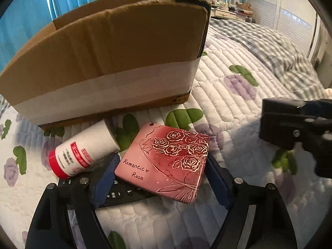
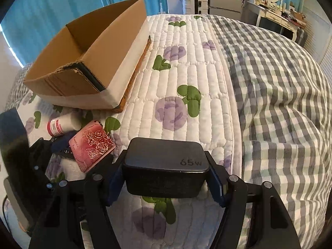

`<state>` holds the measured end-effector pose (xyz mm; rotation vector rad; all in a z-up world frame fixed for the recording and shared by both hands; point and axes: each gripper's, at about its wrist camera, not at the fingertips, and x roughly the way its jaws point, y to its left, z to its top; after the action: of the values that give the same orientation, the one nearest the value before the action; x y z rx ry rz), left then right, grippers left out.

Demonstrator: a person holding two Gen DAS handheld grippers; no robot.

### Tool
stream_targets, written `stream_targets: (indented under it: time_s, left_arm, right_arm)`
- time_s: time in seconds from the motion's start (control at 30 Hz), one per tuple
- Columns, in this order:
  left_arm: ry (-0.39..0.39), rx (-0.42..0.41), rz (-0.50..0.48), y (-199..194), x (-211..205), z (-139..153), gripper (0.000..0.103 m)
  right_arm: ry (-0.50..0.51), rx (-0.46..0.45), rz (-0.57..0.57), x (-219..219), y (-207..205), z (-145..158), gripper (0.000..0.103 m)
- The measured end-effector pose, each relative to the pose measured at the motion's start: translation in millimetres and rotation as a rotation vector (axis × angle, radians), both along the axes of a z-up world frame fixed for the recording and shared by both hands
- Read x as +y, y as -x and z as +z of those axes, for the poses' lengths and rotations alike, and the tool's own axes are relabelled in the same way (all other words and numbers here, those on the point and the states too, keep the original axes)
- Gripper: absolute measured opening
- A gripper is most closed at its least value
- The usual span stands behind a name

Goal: Organize rigid objects
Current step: 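Grasp the pink rose-printed card case with the left tool while the right tool holds the charger, then carry the card case and black charger over the box and lower them in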

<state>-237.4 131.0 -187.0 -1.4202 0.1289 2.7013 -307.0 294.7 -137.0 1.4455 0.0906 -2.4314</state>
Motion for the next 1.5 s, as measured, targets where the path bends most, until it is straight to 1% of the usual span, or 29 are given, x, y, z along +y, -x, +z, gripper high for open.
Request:
stream_targets:
  time_s: [0.1, 0.13, 0.17, 0.2, 0.23, 0.3, 0.33, 0.43, 0.5, 0.57, 0.6, 0.67, 0.8, 0.83, 0.87, 0.93, 0.97, 1.0, 1.07, 1.13, 1.2, 1.3, 1.4, 1.5]
  left_arm:
    - [-0.026, -0.003, 0.001, -5, -6, 6, 0.077]
    - [-0.033, -0.001, 0.011, -8, -8, 8, 0.069]
    - [-0.029, -0.002, 0.023, -10, -11, 9, 0.044]
    - [-0.019, -0.003, 0.039, -12, -14, 11, 0.032]
    - [-0.031, -0.014, 0.036, -13, -16, 12, 0.028]
    - [-0.051, -0.017, 0.012, -12, -18, 13, 0.028]
    - [-0.037, -0.017, -0.002, -11, -17, 13, 0.028]
    - [0.045, 0.01, -0.041, -6, -10, 13, 0.03]
    - [0.084, 0.021, -0.065, -7, -3, 11, 0.034]
    - [0.11, 0.029, -0.088, -5, 4, 11, 0.045]
    - [0.12, 0.037, -0.098, -4, 8, 11, 0.046]
    - [0.146, 0.059, -0.108, -2, 15, 12, 0.046]
    - [0.16, 0.079, -0.169, 7, 28, 10, 0.046]
    - [0.174, 0.078, -0.181, 11, 30, 10, 0.044]
    - [0.178, 0.071, -0.199, 13, 31, 9, 0.034]
    - [0.184, 0.082, -0.204, 11, 32, 9, 0.028]
    - [0.185, 0.088, -0.201, 9, 31, 10, 0.021]
    - [0.182, 0.093, -0.197, 12, 34, 14, 0.019]
    - [0.149, 0.104, -0.185, 7, 27, 22, 0.013]
    - [0.093, 0.102, -0.151, 2, 15, 33, 0.01]
    - [0.047, 0.1, -0.129, 4, 11, 43, 0.01]
    - [-0.027, 0.107, -0.106, -5, -4, 64, 0.01]
    - [-0.054, 0.129, -0.09, -14, -8, 81, 0.01]
    - [-0.073, 0.163, -0.07, -22, -15, 107, 0.01]
  right_arm:
    - [0.004, 0.013, -0.002, 0, -3, 2, 0.068]
    - [0.003, 0.019, -0.001, 0, -4, 3, 0.068]
    - [0.001, 0.023, -0.001, 0, -6, 4, 0.068]
    - [-0.002, 0.028, 0.0, -1, -7, 4, 0.068]
    - [-0.006, 0.033, 0.002, -2, -9, 5, 0.067]
    - [-0.008, 0.032, 0.003, -3, -10, 5, 0.067]
    - [-0.005, 0.028, 0.003, -4, -11, 5, 0.067]
    - [-0.01, 0.028, -0.002, -5, -13, 5, 0.067]
    - [-0.009, 0.028, -0.006, -4, -14, 5, 0.067]
    - [0.0, 0.022, -0.015, -3, -12, 4, 0.067]
    - [0.003, 0.019, -0.018, -2, -12, 4, 0.067]
    - [0.012, 0.014, -0.021, -1, -11, 3, 0.067]
    - [0.013, 0.01, -0.026, 0, -10, 2, 0.067]
    - [0.016, 0.01, -0.026, 0, -10, 2, 0.067]
    - [0.019, 0.01, -0.027, 0, -10, 2, 0.067]
    - [0.019, 0.011, -0.026, 0, -10, 2, 0.067]
    - [0.017, 0.013, -0.025, -1, -10, 2, 0.067]
    - [0.016, 0.015, -0.023, -1, -10, 2, 0.067]
    - [0.014, 0.022, -0.017, -3, -11, 4, 0.067]
    - [0.018, 0.035, -0.016, -4, -14, 8, 0.067]
    - [0.021, 0.051, -0.014, -6, -16, 14, 0.067]
    - [0.024, 0.078, -0.006, -11, -22, 26, 0.066]
    - [0.027, 0.113, 0.006, -18, -31, 43, 0.066]
    - [0.015, 0.155, 0.02, -27, -40, 65, 0.066]
